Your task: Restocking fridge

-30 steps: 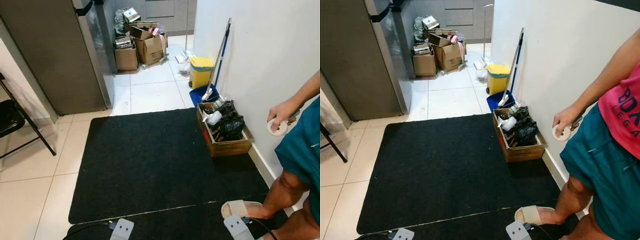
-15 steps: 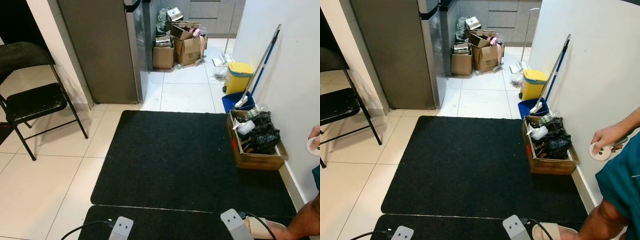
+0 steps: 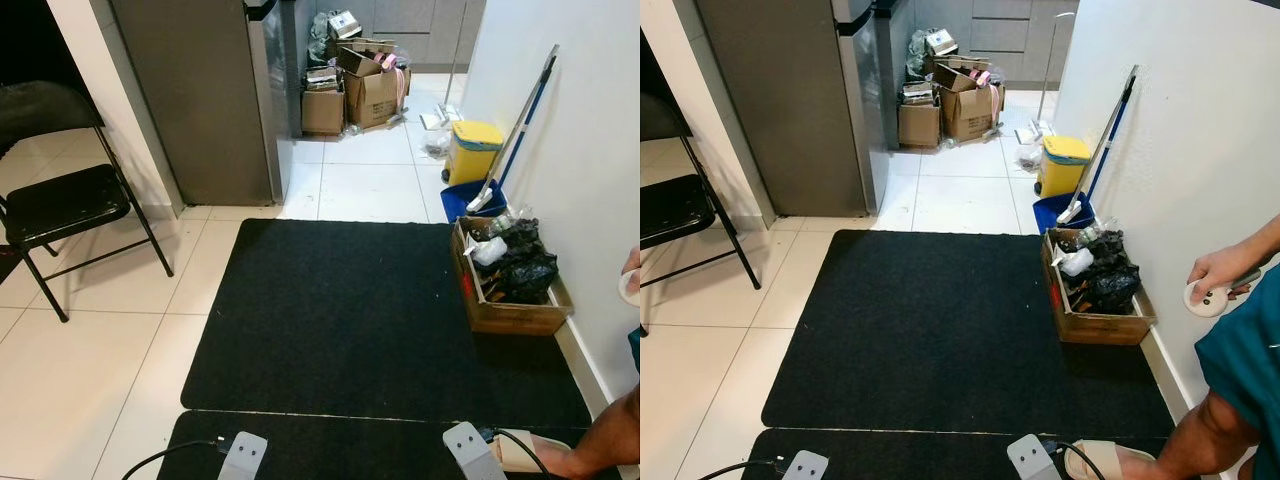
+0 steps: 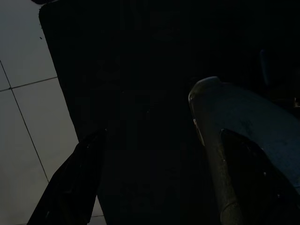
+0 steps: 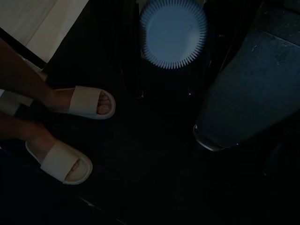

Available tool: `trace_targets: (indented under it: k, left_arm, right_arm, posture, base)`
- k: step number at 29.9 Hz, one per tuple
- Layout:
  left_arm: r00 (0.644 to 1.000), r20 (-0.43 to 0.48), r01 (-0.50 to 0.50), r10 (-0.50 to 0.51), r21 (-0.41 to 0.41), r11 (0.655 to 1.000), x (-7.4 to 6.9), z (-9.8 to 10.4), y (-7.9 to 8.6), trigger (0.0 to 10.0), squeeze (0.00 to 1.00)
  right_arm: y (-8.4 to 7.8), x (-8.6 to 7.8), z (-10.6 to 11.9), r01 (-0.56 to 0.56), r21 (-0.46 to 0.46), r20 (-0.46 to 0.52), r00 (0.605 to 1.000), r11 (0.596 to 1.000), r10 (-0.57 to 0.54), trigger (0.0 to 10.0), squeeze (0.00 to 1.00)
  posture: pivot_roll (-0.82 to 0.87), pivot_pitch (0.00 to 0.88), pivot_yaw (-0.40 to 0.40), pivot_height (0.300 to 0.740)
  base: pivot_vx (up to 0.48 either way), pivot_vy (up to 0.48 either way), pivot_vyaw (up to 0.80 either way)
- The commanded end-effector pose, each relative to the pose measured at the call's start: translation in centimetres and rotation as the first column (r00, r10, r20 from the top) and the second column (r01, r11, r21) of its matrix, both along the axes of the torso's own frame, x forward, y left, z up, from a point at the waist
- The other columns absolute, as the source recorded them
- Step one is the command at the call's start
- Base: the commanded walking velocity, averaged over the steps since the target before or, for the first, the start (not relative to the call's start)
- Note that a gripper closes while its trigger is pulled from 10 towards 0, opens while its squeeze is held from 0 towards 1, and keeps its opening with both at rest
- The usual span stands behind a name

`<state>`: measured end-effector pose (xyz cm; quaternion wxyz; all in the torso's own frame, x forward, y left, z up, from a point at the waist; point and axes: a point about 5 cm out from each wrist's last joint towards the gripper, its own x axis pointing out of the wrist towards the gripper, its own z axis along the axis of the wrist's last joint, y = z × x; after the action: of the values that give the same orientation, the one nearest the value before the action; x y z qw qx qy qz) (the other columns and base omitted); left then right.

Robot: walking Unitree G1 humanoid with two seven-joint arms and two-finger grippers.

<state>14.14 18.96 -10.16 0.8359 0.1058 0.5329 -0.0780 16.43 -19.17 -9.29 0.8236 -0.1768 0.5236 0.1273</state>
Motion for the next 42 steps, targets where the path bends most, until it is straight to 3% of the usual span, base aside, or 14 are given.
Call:
trace_targets:
  k: [1,21,26,33,42]
  left_arm:
    - [1.0,-0.006,-0.002,0.002,-0.003,1.0,-0.04,-0.04,-0.1,10.0,0.0]
    - [1.0,-0.014,-0.009,0.009,0.0,1.0,-0.43,-0.15,0.05,10.0,0.0]
    - [1.0,-0.016,-0.006,0.006,0.002,1.0,-0.49,-0.18,0.06,10.0,0.0]
    - [1.0,-0.016,-0.002,0.002,0.002,1.0,-0.48,-0.17,0.02,10.0,0.0]
    - [1.0,-0.016,0.001,-0.001,0.0,1.0,-0.5,-0.2,-0.11,10.0,0.0]
  right_arm:
    - [-0.45,-0.42,-0.13,0.017,-0.014,-0.013,1.0,1.0,-0.017,10.0,0.0]
    - [0.03,-0.81,-0.3,-0.018,0.034,-0.037,0.999,0.999,0.019,10.0,0.0]
    - [-0.52,-1.03,-0.37,-0.022,-0.055,-0.028,0.999,0.998,0.02,10.0,0.0]
    - [-0.28,-1.14,-0.41,-0.048,-0.014,-0.045,0.998,0.999,0.047,10.0,0.0]
    - [-0.88,-1.21,-0.4,-0.021,-0.075,-0.034,0.999,0.997,0.019,10.0,0.0]
  posture:
    - [-0.04,0.0,-0.022,0.74]
    - [-0.03,0.0,-0.028,0.74]
    - [-0.03,0.0,-0.028,0.74]
    - [-0.04,0.0,-0.027,0.74]
    - [-0.04,0.0,-0.029,0.74]
  base:
    - [0.0,0.0,0.0]
    - [0.0,0.0,0.0]
    - [0.0,0.0,0.0]
    - [0.0,0.0,0.0]
    - [0.0,0.0,0.0]
